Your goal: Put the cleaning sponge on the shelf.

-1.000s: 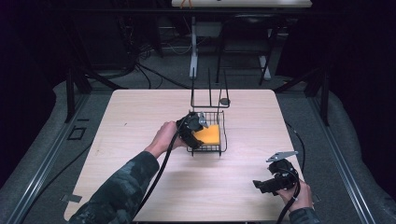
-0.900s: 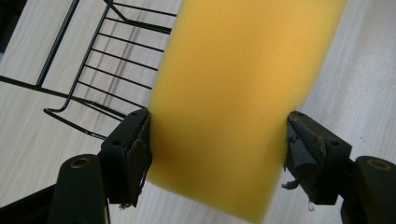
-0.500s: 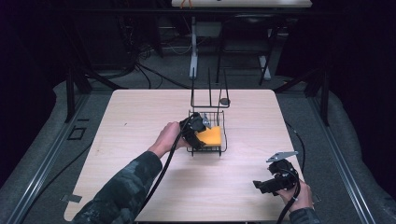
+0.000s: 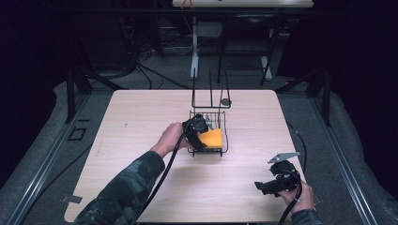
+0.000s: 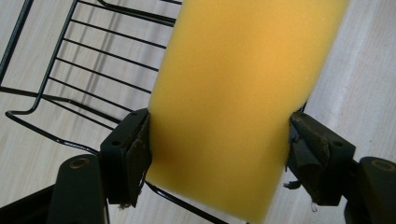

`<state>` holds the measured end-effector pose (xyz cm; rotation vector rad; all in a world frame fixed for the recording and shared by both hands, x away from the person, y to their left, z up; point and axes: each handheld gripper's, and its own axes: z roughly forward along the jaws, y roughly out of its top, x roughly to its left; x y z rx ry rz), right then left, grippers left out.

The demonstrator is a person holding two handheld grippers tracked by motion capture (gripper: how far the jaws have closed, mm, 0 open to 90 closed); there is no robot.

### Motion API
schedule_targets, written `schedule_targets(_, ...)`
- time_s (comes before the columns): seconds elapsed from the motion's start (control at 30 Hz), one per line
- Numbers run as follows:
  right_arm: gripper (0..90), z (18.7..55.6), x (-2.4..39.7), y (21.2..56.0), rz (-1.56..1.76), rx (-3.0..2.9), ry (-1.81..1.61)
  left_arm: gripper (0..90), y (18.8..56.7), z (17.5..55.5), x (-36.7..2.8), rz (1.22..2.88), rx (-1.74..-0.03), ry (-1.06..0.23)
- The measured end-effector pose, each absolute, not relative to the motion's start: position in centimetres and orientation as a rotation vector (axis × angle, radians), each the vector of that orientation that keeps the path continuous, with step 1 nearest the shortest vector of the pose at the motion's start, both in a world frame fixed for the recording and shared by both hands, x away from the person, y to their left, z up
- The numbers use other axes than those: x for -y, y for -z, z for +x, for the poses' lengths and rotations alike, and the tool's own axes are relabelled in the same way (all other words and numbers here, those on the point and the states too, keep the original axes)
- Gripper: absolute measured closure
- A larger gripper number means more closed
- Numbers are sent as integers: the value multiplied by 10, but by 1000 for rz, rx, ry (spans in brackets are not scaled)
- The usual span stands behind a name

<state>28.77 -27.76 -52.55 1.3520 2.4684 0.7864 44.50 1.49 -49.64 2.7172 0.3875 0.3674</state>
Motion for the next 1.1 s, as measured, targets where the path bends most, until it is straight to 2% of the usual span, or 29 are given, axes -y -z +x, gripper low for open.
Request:
schedule_targets(0.5, 46, 287, 278, 526, 1353, -2466, -779, 251, 502, 448, -12, 2752, -366, -343)
schedule_targets(0.77, 46, 286, 280, 526, 1355, -2462, -777, 159, 501, 450, -15, 2731, -402, -334)
schedule_targets(1.1, 46, 285, 279, 526, 1365, -2463, -780, 109, 497, 449, -19, 2699, -433, -319)
